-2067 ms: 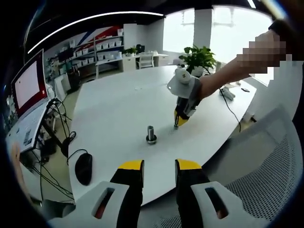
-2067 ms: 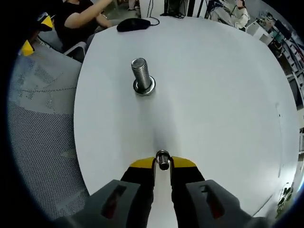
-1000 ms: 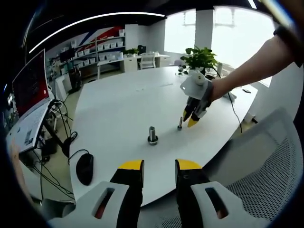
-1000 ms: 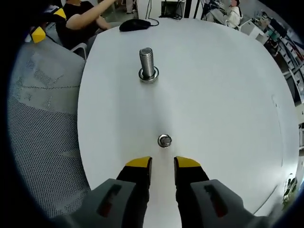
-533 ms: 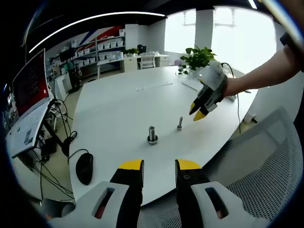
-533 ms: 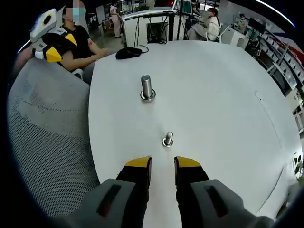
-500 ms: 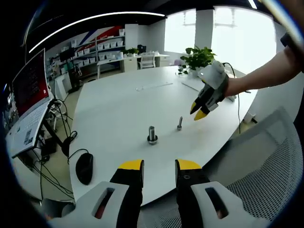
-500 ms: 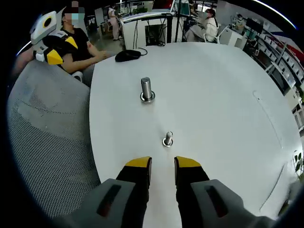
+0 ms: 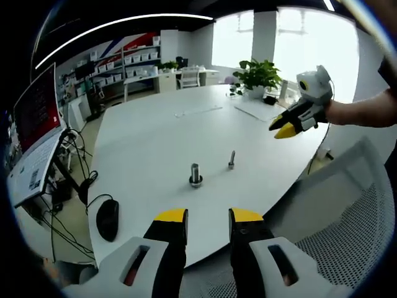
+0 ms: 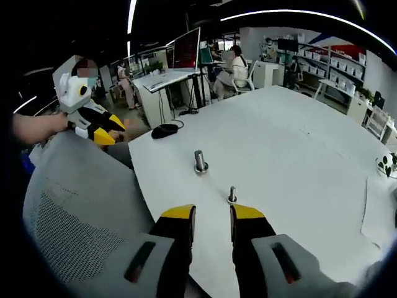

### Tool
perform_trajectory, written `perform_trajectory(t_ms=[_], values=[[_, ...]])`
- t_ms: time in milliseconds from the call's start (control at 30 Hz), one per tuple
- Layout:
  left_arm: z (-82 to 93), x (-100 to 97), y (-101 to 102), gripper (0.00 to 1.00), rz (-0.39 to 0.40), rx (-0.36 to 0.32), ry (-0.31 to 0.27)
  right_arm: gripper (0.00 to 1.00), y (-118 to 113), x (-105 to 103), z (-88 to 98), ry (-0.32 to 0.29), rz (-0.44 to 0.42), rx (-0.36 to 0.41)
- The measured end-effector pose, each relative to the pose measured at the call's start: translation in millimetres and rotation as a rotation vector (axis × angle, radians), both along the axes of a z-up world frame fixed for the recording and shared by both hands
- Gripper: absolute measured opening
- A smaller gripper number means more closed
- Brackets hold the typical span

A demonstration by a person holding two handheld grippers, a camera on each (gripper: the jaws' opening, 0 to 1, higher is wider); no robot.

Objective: Place the washer onto the threaded stud by aligning its center hole with the stud, sliding it down to the base, and recovering from edge contact or off-axis alignment until the washer reaches the visible bottom stop.

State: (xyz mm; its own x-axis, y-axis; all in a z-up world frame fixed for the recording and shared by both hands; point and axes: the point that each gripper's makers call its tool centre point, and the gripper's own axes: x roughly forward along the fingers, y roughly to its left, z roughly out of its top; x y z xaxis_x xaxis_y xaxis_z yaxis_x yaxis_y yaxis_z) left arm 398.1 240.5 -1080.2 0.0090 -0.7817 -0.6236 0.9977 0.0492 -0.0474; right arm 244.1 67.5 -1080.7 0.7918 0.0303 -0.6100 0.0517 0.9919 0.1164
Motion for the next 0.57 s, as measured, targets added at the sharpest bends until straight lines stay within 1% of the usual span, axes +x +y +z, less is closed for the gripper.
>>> perform_trajectory(t_ms=[67, 133, 233, 267, 333, 367, 467, 567], values=[[3.5, -0.8, -1, 0.24, 0.007, -0.009, 0.004, 0.26, 2, -7, 9.0, -0.024, -0.033, 0.014], [4.0, 1.0, -1, 0.24, 0.011, -0.015, 0.004, 0.27, 7, -14, 18.3, -0.064, -0.087, 0.057], [8.1, -0.1, -1, 0.24, 0.017, -0.031, 0.005, 0.30, 11, -26, 32.5, -0.121, -0.165, 0.092], [8.2, 0.5, -2, 0.24, 0.018, -0.034, 0.005, 0.31, 13, -28, 35.0, -0.131, -0.173, 0.099], [9.3, 1.3, -2, 0.24, 0.022, -0.039, 0.006, 0.32, 14, -34, 38.4, -0.145, -0.193, 0.091], [10.9, 1.1, -2, 0.24, 0.024, -0.044, 0.005, 0.34, 14, -35, 44.3, -0.173, -0.219, 0.085], [9.1, 5.8, -2, 0.24, 0.029, -0.053, 0.006, 0.36, 17, -39, 48.9, -0.205, -0.251, 0.069], [8.1, 6.8, -1, 0.24, 0.030, -0.051, 0.007, 0.38, 18, -38, 49.3, -0.241, -0.292, 0.093]])
